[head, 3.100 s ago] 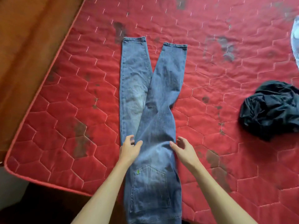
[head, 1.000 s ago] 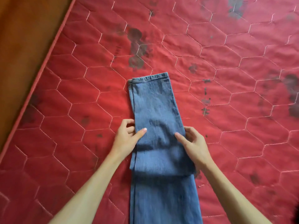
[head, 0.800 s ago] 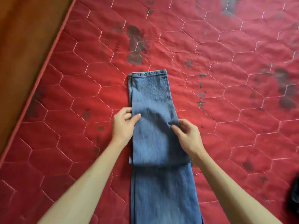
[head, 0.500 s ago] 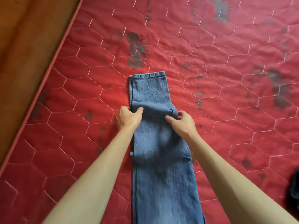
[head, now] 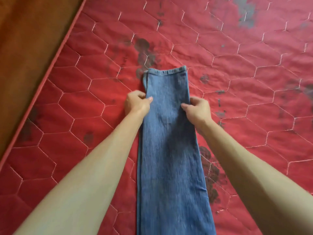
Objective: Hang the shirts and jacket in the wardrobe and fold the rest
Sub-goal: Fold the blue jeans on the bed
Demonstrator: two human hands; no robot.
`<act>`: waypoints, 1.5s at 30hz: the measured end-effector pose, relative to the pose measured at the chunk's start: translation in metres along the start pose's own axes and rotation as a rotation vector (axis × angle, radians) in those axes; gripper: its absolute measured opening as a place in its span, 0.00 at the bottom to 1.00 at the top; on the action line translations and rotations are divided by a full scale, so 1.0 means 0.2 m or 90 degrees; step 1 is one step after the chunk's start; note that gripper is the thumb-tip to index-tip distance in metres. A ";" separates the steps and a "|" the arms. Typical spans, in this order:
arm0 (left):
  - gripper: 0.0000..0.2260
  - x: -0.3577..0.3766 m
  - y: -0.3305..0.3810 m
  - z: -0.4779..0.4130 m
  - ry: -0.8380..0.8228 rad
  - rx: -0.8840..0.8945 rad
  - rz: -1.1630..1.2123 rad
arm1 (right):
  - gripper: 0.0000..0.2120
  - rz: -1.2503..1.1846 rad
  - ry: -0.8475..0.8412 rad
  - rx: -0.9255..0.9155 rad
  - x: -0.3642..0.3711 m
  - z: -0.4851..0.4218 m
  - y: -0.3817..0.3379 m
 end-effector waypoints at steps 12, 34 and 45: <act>0.17 -0.11 -0.15 0.22 -0.032 0.200 -0.053 | 0.11 0.026 0.043 -0.067 -0.13 0.23 0.22; 0.18 -0.32 -1.37 1.72 -0.400 -0.029 -0.127 | 0.16 0.283 -0.400 0.229 -0.55 1.61 1.40; 0.23 -0.38 -1.55 1.91 -0.237 -0.012 -0.053 | 0.08 0.351 -0.214 0.035 -0.87 1.71 1.63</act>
Point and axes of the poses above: each hand's wrist, its own z-axis away from the middle knuckle, its own x-axis out of the palm, y = z × x, the point moved 4 cm from there along -z, towards the middle knuckle, and after that the axes turned 4 degrees about x, right-handed, at the moved point
